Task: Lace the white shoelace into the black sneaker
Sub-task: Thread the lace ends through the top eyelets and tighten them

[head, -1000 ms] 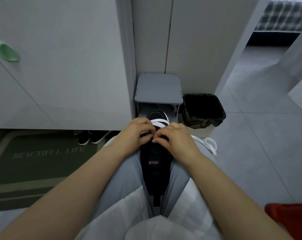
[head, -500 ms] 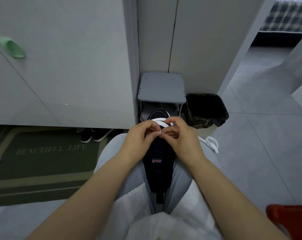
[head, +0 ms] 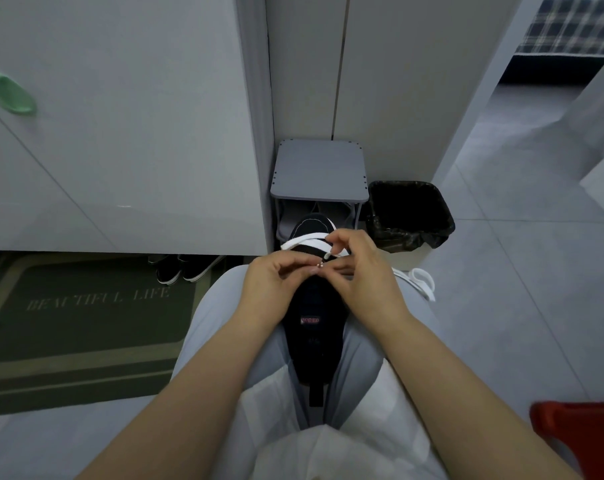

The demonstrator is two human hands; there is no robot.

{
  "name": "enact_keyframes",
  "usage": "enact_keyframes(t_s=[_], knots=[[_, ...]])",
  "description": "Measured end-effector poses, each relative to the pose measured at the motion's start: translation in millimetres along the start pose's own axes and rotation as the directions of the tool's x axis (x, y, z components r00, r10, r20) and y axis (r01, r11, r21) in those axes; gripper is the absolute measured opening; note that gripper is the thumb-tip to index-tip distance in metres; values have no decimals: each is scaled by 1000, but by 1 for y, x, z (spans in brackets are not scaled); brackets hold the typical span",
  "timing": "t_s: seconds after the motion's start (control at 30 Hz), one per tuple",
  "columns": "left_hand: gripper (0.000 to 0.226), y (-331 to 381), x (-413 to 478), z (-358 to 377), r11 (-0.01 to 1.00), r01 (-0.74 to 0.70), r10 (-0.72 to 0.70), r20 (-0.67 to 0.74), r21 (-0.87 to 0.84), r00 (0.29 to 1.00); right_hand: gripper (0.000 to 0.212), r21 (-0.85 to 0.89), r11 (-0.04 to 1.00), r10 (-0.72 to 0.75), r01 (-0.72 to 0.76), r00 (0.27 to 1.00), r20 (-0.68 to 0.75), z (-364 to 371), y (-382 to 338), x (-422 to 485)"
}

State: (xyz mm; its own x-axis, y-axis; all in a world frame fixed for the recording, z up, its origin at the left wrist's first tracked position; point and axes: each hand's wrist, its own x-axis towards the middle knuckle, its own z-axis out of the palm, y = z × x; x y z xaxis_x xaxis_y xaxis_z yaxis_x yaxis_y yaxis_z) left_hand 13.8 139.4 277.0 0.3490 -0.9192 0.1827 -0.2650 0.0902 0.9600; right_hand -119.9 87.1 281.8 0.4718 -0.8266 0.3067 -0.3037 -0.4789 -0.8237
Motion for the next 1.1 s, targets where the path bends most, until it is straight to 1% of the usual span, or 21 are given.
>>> enact_keyframes(t_s=[0.07,0.17,0.23,0.4,0.5,0.57,0.67,0.7,0.77,0.87,1.0,1.1], knots=[[24,-2,1,-1,998,-33,32,5,53,999,35,-16,1000,-21,21,1000,8,1,1,0],[18,-3,2,-1,996,-33,31,19,77,999,39,-29,998,-47,48,998,33,2,3,1],[19,-4,2,-1,994,-48,48,7,94,999,40,-23,998,-57,58,998,40,3,4,1],[20,-7,0,1,987,-113,117,-26,112,993,37,1,1000,-32,32,999,33,3,4,2],[19,-7,-1,2,986,-129,132,-16,103,991,34,5,1000,-23,23,999,33,2,4,2],[20,-6,-1,2,985,-134,134,3,107,991,37,-1,1000,-29,29,999,36,3,4,2],[20,-3,-1,4,980,-143,141,25,137,990,35,-34,998,-54,57,996,77,6,7,3],[22,-2,-2,5,982,-132,131,19,134,991,40,-64,996,-56,63,993,102,6,8,4],[23,0,-2,5,993,-72,73,-10,89,997,54,-111,992,-40,56,989,140,6,11,7],[19,8,-5,1,998,17,-19,-26,-68,999,66,-139,989,-28,49,988,150,5,16,11],[16,28,-13,-10,966,50,-44,27,-254,999,67,-190,979,-43,74,986,163,7,21,15],[4,45,-16,-32,906,26,-41,-26,-422,999,66,-202,978,-16,51,986,169,7,24,18]])
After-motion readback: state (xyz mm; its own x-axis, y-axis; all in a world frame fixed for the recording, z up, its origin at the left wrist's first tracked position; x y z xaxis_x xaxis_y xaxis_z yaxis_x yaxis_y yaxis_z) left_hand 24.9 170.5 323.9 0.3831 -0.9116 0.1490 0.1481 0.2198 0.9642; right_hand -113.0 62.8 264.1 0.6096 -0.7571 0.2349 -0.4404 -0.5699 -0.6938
